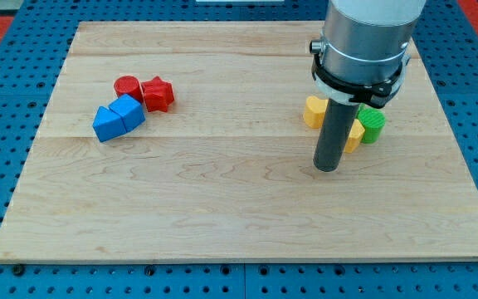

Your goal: Slide the yellow hexagon along with the yellow heart a bit up

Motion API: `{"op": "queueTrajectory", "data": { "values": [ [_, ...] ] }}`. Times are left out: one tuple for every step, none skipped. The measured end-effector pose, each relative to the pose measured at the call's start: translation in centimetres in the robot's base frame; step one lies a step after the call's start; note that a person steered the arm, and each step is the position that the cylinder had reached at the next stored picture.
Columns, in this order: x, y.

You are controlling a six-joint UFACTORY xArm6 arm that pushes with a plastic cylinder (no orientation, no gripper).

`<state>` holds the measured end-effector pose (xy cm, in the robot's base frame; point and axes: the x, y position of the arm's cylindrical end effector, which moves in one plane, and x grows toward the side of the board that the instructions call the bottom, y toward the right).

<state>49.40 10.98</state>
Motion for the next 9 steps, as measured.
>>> {"op": "queueTrajectory", "data": {
  "values": [
    [0.1, 0.0],
    [0.1, 2.2],
    [0.1, 3.8],
    [0.1, 5.1],
    [0.2, 5.6],
    [0.5, 11.5],
    [0.5, 12.5],
    [-0.5, 11.5],
    [-2.7, 6.9]
  ]
}}
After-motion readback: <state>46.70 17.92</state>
